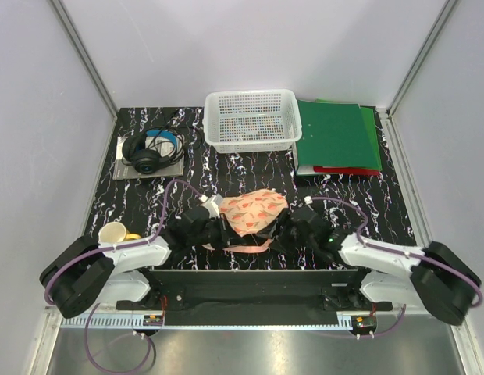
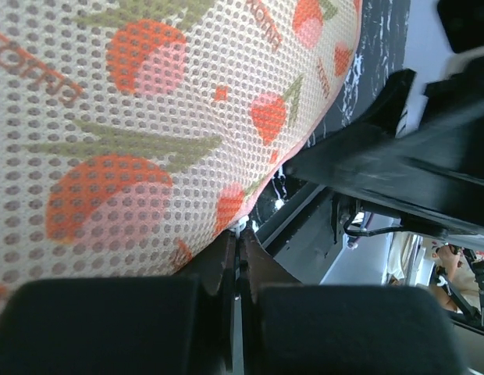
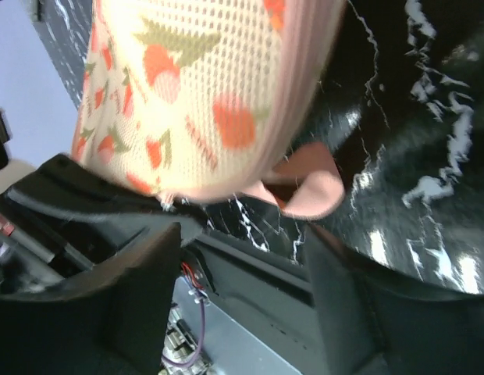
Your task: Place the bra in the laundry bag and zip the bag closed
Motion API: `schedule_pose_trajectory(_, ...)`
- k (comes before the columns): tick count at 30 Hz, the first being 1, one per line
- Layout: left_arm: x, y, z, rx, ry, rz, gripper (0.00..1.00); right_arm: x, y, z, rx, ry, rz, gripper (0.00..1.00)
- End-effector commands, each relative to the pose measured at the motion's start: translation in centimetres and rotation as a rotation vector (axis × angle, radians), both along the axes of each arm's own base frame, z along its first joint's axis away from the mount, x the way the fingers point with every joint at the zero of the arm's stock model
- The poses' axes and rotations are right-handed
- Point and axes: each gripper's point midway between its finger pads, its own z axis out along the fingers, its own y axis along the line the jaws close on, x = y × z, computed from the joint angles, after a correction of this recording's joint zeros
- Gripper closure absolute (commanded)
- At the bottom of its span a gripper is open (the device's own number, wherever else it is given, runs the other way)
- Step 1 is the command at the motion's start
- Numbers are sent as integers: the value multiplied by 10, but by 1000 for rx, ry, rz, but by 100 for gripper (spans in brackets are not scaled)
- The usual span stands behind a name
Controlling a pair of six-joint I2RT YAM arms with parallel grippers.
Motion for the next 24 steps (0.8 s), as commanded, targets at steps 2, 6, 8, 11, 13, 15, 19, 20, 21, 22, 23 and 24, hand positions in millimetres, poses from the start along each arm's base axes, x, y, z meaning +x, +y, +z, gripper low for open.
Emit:
schedule_pose_trajectory(2,12,-16,27,-75,-68,6,100,33,49,29,206,-19,-81,48)
schedule_pose_trajectory(6,9,-14,28,-70,-76,6,100,42,59,16,225,17,-108,51)
schedule_pose_trajectory(8,9,-14,29,-66,-78,7,100,46,60,11,230,14,-127,50)
schedule_pose_trajectory(11,7,-14,27,-63,-71,0,100,45,61,9,220,11,-119,46)
schedule_pose_trajectory(13,6,-13,26,-64,-69,-1,100,47,57,8,213,7,-134,41)
schedule_pose_trajectory(15,5,-14,25,-65,-65,-5,100,44,55,5,204,11,-134,41)
schedule_pose_trajectory(19,3,-15,23,-65,-59,-19,100,50,55,15,211,-29,-140,43)
schedule_pose_trajectory(20,2,-15,22,-63,-57,-17,100,49,56,16,209,-27,-130,43)
schedule_pose_trajectory(21,2,-14,20,-61,-55,-13,100,46,58,23,218,-38,-113,41)
schedule_pose_trajectory(22,3,-15,20,-63,-55,-13,100,44,61,28,223,-47,-101,33)
schedule_pose_trajectory(23,3,-15,20,-63,-55,-16,100,38,61,25,202,-39,-89,29)
schedule_pose_trajectory(24,4,-17,23,-67,-61,-19,100,38,60,29,201,-45,-95,27)
